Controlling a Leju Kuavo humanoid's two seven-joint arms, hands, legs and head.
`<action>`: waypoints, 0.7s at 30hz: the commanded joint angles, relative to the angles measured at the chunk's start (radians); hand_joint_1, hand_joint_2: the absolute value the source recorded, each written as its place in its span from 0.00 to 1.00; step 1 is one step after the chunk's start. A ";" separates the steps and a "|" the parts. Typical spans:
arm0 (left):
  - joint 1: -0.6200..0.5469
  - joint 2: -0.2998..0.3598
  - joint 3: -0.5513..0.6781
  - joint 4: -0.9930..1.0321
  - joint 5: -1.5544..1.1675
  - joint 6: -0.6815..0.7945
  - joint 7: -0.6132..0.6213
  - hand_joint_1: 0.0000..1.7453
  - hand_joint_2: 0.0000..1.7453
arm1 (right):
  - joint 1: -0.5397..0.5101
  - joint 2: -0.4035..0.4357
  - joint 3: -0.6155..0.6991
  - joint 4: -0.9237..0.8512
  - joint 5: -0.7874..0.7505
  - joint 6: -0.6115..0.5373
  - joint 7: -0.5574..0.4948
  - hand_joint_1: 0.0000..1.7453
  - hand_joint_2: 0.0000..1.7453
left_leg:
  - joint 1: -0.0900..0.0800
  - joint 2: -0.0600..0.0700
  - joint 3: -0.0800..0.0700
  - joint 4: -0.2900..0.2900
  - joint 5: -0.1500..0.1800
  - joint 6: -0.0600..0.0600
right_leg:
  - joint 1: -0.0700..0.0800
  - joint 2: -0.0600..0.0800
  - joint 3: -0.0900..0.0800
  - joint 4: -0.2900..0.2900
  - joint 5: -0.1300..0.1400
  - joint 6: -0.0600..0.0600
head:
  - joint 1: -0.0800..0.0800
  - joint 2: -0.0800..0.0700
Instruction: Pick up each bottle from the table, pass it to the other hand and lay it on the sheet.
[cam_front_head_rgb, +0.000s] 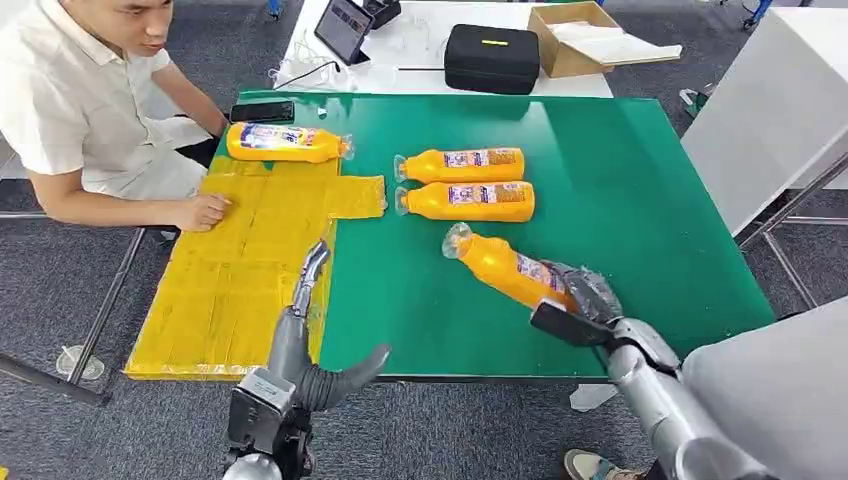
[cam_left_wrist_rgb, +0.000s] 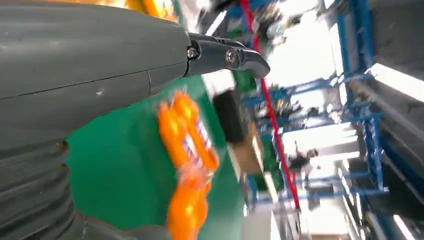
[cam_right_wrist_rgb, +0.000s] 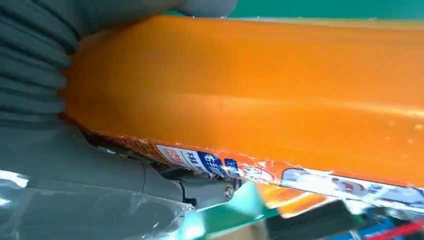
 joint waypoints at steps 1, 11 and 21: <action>0.020 -0.018 0.076 0.024 0.196 -0.114 0.055 0.00 1.00 | 0.184 0.092 -0.043 -0.378 -0.125 0.063 -0.022 1.00 1.00 | 0.001 0.002 0.001 0.000 0.000 0.000 | 0.001 0.001 0.000 0.000 0.000 -0.002 | 0.000 0.000; 0.050 -0.011 0.085 0.009 0.200 -0.089 0.017 0.00 1.00 | 0.204 0.116 -0.033 -0.488 -0.174 0.049 -0.001 1.00 1.00 | 0.000 0.002 -0.004 0.000 0.000 0.001 | -0.001 0.001 -0.004 0.001 -0.001 -0.001 | 0.000 0.000; 0.015 -0.019 0.081 0.078 0.363 -0.194 0.059 0.00 1.00 | 0.175 0.220 0.069 -0.474 -0.251 0.076 -0.010 1.00 1.00 | 0.000 0.005 -0.004 -0.001 0.000 0.000 | 0.000 0.003 -0.005 0.000 0.000 -0.002 | 0.000 0.000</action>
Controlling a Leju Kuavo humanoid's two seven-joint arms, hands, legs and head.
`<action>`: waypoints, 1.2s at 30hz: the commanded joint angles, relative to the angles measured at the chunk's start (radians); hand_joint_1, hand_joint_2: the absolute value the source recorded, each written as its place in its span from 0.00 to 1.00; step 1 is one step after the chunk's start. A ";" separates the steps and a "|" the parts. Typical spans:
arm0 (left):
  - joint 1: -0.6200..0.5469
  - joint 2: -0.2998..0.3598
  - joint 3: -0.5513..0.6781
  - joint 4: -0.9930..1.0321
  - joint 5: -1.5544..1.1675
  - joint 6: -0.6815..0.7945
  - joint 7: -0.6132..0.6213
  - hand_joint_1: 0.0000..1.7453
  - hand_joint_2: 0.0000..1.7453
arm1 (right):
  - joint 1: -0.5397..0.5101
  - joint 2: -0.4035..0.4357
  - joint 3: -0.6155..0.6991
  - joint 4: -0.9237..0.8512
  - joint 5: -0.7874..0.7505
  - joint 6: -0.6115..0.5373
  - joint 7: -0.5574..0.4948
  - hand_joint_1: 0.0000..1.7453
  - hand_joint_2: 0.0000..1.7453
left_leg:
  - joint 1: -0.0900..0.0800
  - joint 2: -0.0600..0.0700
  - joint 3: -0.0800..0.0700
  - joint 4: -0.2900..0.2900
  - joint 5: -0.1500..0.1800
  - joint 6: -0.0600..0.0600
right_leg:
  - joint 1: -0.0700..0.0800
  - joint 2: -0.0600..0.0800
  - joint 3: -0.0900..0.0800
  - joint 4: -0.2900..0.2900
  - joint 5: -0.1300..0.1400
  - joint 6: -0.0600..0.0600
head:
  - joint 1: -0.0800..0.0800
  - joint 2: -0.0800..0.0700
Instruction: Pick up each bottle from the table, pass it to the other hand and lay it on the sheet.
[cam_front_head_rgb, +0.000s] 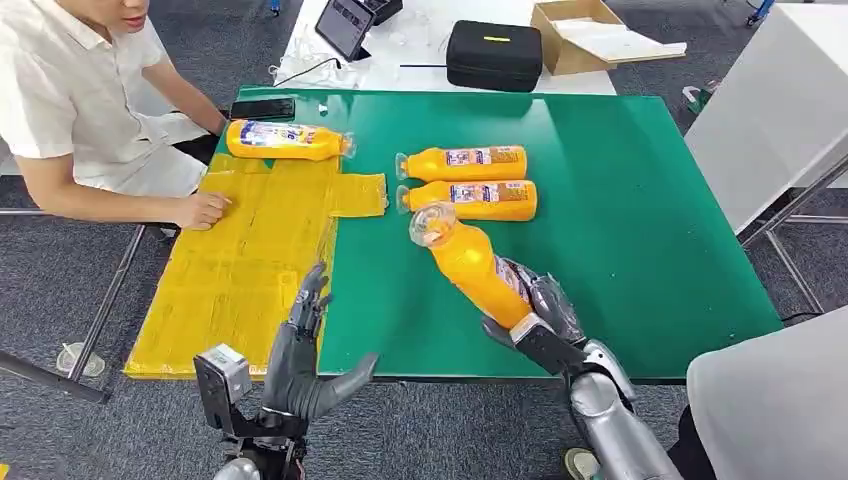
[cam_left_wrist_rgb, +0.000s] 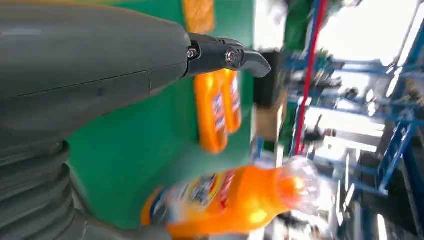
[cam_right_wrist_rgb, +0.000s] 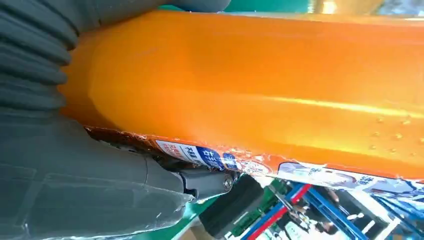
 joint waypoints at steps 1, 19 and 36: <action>-0.059 -0.004 0.016 0.085 0.032 -0.013 0.020 0.00 1.00 | -0.048 0.101 0.108 0.018 -0.026 0.023 -0.001 1.00 1.00 | 0.000 0.005 0.003 -0.001 -0.001 0.000 | 0.001 0.003 0.002 0.000 0.000 -0.002 | 0.000 0.000; -0.118 -0.021 0.003 0.156 0.041 -0.031 0.049 0.00 1.00 | -0.139 0.137 0.274 0.116 -0.002 0.027 0.016 1.00 1.00 | 0.000 0.001 0.003 -0.001 0.000 0.001 | 0.000 0.000 0.002 0.000 0.000 -0.001 | 0.000 0.000; -0.175 -0.050 0.030 0.166 0.081 -0.051 0.023 0.00 1.00 | -0.172 0.159 0.414 0.204 0.019 0.017 0.014 1.00 1.00 | 0.000 0.001 0.002 -0.001 0.000 0.000 | 0.000 0.000 0.002 0.000 0.000 -0.001 | 0.000 0.000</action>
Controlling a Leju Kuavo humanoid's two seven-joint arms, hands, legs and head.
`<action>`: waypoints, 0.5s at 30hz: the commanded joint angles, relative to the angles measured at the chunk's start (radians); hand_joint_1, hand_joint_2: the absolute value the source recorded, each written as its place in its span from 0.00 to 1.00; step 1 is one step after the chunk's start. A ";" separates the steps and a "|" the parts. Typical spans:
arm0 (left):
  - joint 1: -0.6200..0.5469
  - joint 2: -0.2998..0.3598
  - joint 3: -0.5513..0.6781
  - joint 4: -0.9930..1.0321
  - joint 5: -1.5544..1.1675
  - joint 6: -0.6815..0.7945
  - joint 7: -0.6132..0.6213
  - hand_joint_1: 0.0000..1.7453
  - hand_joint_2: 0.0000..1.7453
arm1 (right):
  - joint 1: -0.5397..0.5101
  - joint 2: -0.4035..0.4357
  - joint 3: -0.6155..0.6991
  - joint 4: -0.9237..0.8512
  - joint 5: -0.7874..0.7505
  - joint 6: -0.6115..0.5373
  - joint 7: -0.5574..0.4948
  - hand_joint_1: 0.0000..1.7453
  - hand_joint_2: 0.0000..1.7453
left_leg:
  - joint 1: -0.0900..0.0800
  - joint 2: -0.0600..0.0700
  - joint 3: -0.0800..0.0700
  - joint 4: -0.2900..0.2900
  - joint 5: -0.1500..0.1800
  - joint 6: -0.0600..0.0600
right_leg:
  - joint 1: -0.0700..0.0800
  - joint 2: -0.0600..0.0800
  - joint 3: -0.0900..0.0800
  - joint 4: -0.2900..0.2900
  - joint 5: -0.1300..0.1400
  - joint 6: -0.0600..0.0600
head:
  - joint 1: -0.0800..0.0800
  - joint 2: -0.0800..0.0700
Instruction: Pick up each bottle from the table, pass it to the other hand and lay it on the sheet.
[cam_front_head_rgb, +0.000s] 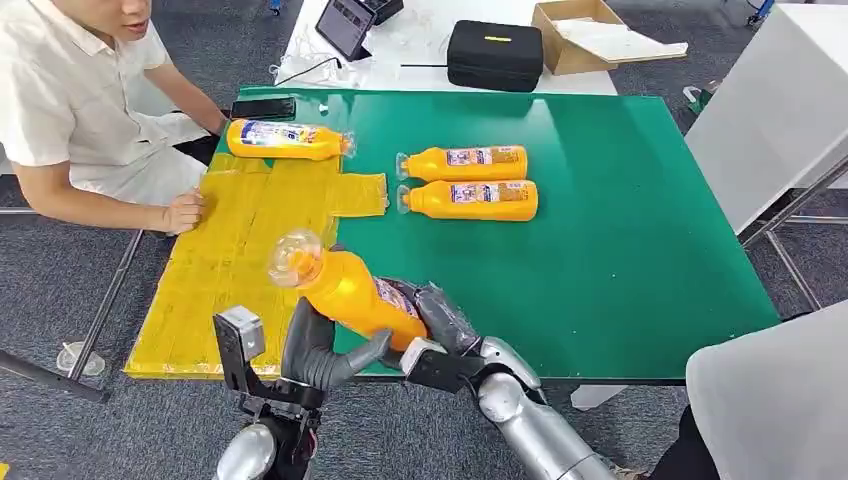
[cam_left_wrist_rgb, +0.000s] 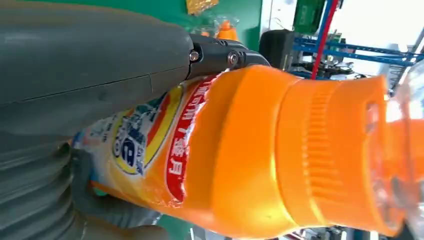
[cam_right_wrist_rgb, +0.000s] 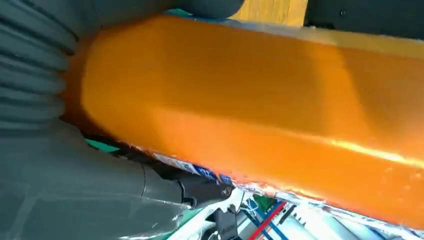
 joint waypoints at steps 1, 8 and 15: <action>-0.054 -0.005 0.017 0.056 0.038 -0.020 0.001 0.00 1.00 | -0.061 0.005 0.084 0.111 0.001 -0.001 -0.002 1.00 1.00 | 0.000 0.001 0.002 -0.001 0.000 0.000 | 0.000 0.000 0.001 -0.001 0.000 -0.001 | 0.000 0.000; -0.067 -0.005 0.013 0.063 0.086 -0.071 0.004 1.00 1.00 | -0.067 0.011 0.092 0.121 -0.012 -0.003 -0.008 1.00 1.00 | 0.000 0.001 0.004 -0.001 -0.001 0.001 | 0.000 -0.001 0.003 0.000 -0.001 -0.002 | 0.000 0.000; -0.064 -0.004 0.017 0.068 0.106 -0.089 0.013 1.00 1.00 | -0.066 0.010 0.092 0.120 -0.016 -0.003 -0.012 0.99 1.00 | 0.000 0.001 0.004 -0.001 -0.001 0.001 | 0.000 0.000 0.003 0.000 -0.001 -0.002 | 0.000 0.000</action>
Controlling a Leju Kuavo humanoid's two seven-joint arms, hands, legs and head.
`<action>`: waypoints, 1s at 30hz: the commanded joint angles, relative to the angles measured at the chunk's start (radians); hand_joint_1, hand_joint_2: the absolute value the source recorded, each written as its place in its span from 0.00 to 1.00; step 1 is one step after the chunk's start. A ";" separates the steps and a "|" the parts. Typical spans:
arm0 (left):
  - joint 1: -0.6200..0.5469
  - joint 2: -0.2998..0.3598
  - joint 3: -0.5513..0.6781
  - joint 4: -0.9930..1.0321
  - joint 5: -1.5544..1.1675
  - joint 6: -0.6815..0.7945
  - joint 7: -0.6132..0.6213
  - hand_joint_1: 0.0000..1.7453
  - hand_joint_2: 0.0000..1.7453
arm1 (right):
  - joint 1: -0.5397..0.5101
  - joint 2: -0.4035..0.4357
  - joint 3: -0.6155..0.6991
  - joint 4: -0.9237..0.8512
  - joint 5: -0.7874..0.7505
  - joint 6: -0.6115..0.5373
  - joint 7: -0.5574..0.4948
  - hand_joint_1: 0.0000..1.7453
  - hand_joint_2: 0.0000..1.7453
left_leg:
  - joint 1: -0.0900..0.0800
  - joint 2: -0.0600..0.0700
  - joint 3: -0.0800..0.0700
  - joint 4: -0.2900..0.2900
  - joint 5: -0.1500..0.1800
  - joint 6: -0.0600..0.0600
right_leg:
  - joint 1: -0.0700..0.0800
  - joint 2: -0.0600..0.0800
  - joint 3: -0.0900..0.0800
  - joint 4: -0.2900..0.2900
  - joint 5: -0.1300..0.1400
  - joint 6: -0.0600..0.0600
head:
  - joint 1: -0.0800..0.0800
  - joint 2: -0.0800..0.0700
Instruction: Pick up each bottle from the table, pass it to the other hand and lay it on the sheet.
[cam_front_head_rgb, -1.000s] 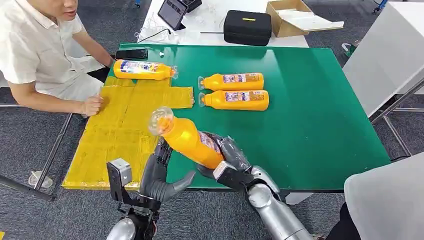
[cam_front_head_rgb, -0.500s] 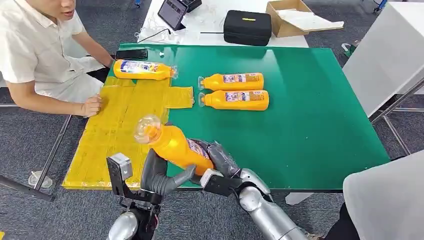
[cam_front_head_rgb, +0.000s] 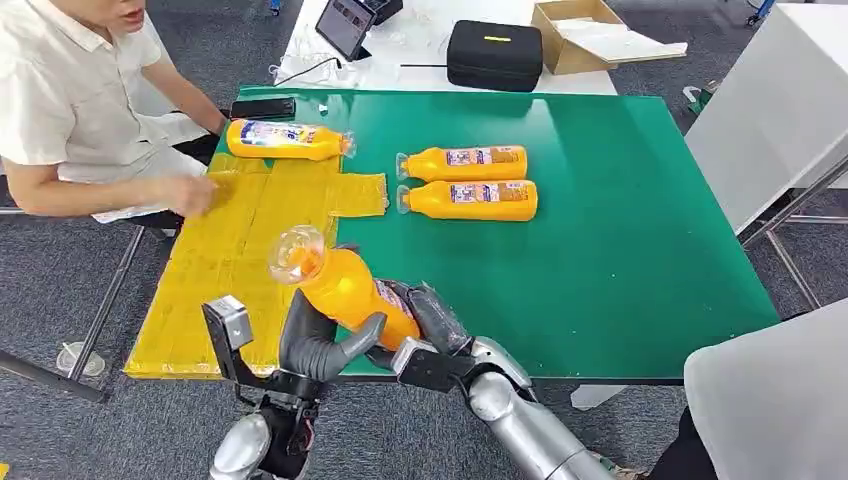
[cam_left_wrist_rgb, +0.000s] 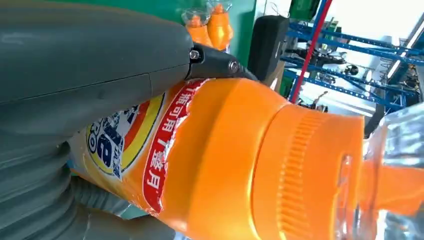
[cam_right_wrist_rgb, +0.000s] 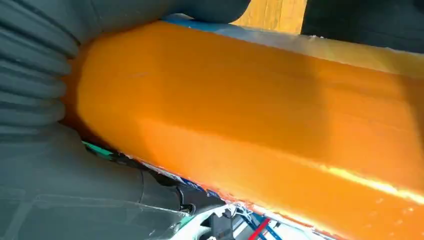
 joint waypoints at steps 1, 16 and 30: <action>-0.047 0.009 -0.007 0.066 0.022 -0.026 0.013 1.00 1.00 | -0.040 -0.003 0.046 0.072 -0.003 0.002 -0.004 0.98 1.00 | 0.000 0.001 0.003 -0.001 -0.001 0.001 | 0.000 -0.001 0.003 0.000 -0.001 -0.001 | 0.000 0.000; -0.041 0.017 -0.012 0.071 0.066 -0.085 0.034 1.00 1.00 | -0.031 0.003 0.030 0.062 -0.030 0.003 -0.010 0.00 1.00 | 0.000 0.001 0.004 -0.001 -0.001 0.001 | 0.000 -0.001 0.003 0.000 -0.001 -0.002 | 0.000 0.000; 0.026 0.006 0.227 -0.123 -0.314 0.505 -0.130 1.00 1.00 | 0.105 -0.058 -0.076 0.032 0.255 -0.506 0.075 0.00 0.00 | 0.000 0.000 0.005 -0.001 -0.001 0.001 | 0.001 -0.001 0.005 -0.001 -0.002 -0.002 | 0.000 0.000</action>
